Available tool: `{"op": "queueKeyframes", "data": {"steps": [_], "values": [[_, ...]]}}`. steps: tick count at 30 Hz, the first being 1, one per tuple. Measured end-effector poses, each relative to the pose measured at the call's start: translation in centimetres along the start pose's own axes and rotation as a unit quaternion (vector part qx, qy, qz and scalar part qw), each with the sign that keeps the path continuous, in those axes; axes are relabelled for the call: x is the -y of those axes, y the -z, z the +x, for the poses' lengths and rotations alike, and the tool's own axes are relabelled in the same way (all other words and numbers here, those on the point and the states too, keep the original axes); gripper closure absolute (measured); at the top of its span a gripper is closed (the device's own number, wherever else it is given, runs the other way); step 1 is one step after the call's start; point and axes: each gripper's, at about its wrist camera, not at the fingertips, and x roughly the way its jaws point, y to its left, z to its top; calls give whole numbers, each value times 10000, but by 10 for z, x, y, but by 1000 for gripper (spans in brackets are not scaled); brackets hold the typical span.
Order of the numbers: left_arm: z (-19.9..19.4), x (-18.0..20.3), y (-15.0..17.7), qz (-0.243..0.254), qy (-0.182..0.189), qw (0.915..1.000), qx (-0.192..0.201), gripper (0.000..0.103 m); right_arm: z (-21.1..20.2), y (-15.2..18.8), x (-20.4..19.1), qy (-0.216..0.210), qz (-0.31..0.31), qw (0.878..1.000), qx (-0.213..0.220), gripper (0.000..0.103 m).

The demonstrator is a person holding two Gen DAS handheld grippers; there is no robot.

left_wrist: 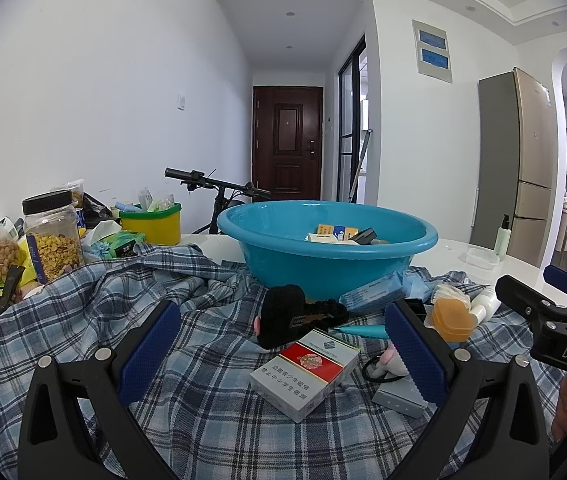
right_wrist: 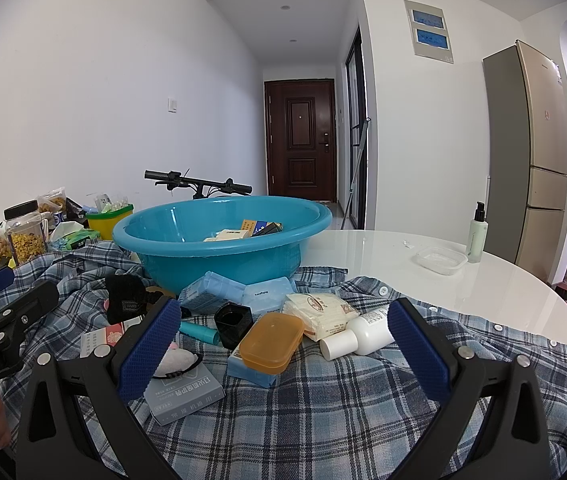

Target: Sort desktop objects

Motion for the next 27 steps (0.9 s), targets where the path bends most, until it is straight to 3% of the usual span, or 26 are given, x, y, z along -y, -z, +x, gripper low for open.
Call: {"op": "queueKeyframes", "data": {"steps": [27], "values": [[-1,2,0,46,110,9999,27,0,-1,0,0,-1,7,10000,-4,0]]}}
